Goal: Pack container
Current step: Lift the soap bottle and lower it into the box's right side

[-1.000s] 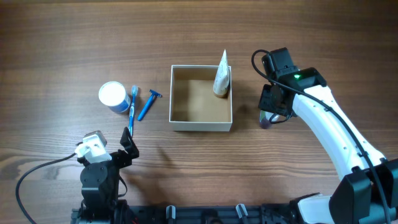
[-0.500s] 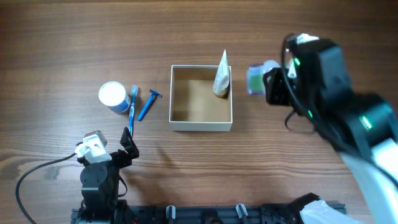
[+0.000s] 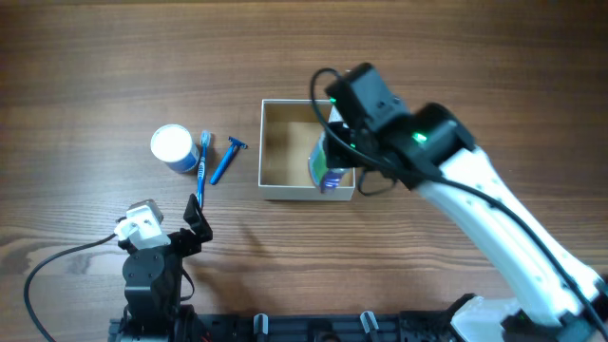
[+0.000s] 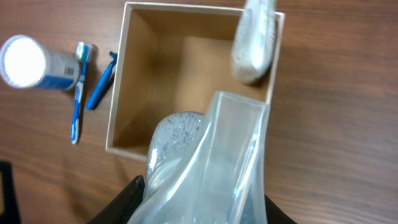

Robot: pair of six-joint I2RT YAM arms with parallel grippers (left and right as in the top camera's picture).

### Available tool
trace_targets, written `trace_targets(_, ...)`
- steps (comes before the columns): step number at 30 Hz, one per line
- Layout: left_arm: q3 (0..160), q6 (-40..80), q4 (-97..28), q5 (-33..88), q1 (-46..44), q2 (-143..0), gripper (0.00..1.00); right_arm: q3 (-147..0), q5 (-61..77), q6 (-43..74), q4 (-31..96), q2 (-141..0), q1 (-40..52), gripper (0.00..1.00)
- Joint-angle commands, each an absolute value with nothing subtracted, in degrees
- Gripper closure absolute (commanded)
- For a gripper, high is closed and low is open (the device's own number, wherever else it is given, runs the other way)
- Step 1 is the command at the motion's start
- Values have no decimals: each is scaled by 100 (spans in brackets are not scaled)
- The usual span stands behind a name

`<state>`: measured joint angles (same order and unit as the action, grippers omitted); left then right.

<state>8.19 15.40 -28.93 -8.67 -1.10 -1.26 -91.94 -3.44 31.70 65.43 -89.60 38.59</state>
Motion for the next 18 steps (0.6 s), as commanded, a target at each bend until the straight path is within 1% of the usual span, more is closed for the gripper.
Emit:
trace_targets(1, 805, 1549, -2884, -840, -95, -86, 0, -9251, -447, 3293, 6160, -9172, 3872, 76)
trace_targets(3, 805, 1549, -2884, -840, -95, -86, 0, -9249, -515, 3306, 6088, -9310, 3872, 76)
trace_targets(10, 805, 1549, -2884, -840, -95, -86, 0, -8993, -1507, 3459, 6104, -9723, 3872, 74)
trace_targets(12, 805, 1549, -2884, -840, -95, -86, 0, -8853, -1824, 3511, 6040, -9852, 3872, 71)
trace_targets(18, 805, 1546, -2884, -840, -95, -86, 0, -8591, -1826, 3656, 5771, -10149, 3872, 70)
